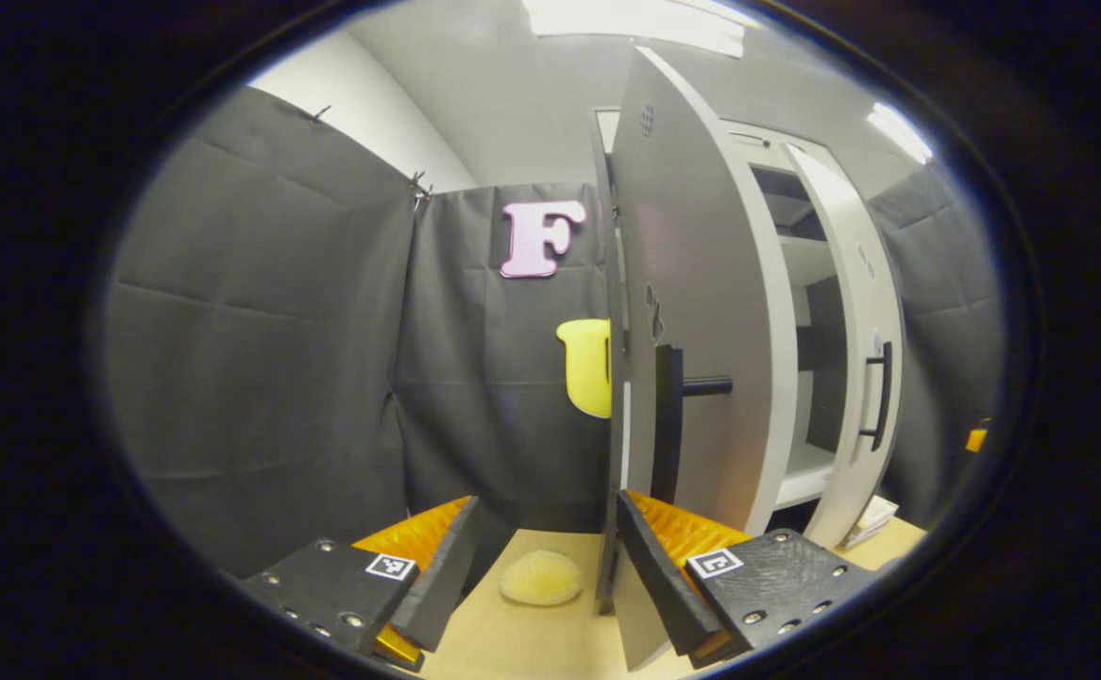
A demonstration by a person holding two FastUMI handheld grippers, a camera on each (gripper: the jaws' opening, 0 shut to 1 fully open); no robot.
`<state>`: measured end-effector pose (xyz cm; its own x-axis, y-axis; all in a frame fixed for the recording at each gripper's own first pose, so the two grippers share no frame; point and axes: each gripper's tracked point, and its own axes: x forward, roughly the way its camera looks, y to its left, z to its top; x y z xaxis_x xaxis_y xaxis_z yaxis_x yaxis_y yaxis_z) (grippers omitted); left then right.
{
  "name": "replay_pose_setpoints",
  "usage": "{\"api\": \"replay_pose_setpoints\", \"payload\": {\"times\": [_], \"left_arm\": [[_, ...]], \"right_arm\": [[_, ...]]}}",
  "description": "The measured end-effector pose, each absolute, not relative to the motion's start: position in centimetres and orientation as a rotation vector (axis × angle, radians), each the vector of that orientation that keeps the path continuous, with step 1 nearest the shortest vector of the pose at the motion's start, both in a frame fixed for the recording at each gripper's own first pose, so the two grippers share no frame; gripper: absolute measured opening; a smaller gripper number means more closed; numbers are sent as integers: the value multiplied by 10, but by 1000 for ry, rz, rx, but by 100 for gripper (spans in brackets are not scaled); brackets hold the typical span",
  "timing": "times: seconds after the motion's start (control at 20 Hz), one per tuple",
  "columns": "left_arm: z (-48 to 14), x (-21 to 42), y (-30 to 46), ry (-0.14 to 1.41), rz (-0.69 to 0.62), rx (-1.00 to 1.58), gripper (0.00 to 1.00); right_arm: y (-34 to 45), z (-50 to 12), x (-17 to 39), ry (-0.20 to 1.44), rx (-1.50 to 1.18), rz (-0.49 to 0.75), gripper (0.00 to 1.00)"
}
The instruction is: Grasp the bottle in the cabinet with the left hand and place it on the coaster, then close the right door with the right hand and the left door with the left hand.
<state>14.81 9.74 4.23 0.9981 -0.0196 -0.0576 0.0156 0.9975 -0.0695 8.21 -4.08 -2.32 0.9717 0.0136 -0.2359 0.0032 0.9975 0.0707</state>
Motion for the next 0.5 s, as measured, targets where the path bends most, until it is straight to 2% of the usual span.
{"api": "replay_pose_setpoints", "payload": {"times": [0.45,0.5], "left_arm": [[49,145,47,39,-88,-72,89],[47,145,41,39,-94,-72,89]], "right_arm": [[-68,-21,71,241,52,-19,95],[-71,-20,70,242,50,-23,92]]}}
